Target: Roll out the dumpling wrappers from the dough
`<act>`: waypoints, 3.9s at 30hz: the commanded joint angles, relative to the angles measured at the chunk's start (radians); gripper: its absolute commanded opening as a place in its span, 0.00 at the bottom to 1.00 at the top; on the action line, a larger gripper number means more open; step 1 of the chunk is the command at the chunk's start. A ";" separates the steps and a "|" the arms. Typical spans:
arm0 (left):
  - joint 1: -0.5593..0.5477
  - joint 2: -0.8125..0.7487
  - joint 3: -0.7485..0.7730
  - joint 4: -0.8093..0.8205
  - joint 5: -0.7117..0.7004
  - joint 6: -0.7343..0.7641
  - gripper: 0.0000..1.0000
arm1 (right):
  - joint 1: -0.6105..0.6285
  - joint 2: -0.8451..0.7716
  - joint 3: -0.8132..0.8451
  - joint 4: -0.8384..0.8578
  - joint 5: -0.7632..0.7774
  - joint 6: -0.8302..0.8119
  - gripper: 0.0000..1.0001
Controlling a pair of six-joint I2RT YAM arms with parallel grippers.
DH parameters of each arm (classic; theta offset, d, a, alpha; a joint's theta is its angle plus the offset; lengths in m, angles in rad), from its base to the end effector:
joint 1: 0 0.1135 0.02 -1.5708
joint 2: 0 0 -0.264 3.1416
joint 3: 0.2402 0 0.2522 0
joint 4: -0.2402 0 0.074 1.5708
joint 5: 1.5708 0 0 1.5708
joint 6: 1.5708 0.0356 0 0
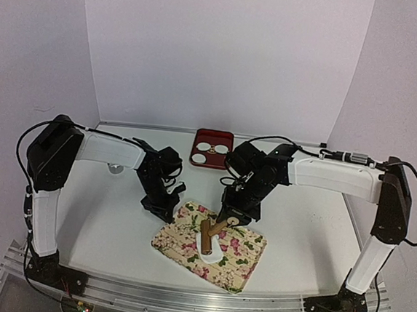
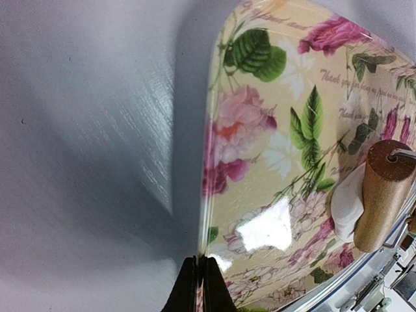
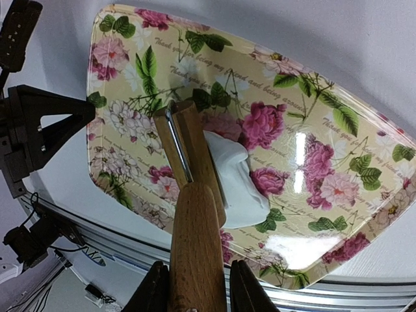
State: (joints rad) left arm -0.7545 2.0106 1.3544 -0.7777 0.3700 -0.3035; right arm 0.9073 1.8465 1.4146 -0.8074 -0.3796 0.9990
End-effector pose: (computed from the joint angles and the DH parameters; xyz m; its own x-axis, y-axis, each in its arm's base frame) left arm 0.2664 -0.2681 0.1443 -0.8904 0.4546 -0.0232 0.4280 0.8188 -0.3827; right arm 0.2201 0.3030 0.2182 -0.9930 -0.0020 0.1185 0.0535 0.8846 0.4633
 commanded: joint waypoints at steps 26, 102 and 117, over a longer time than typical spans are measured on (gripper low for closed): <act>-0.019 0.067 0.016 0.032 -0.025 -0.020 0.00 | 0.042 0.307 -0.129 -0.003 0.107 0.006 0.00; 0.090 0.008 -0.074 0.103 -0.049 -0.167 0.00 | -0.190 -0.080 -0.452 0.209 -0.030 -0.006 0.00; 0.090 -0.001 -0.083 0.107 -0.045 -0.198 0.00 | -0.238 -0.115 -0.446 0.131 0.028 -0.062 0.00</act>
State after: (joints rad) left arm -0.6647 1.9959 1.3121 -0.6785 0.4082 -0.4525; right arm 0.6920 1.7160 1.0731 -0.3548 -0.6456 0.9436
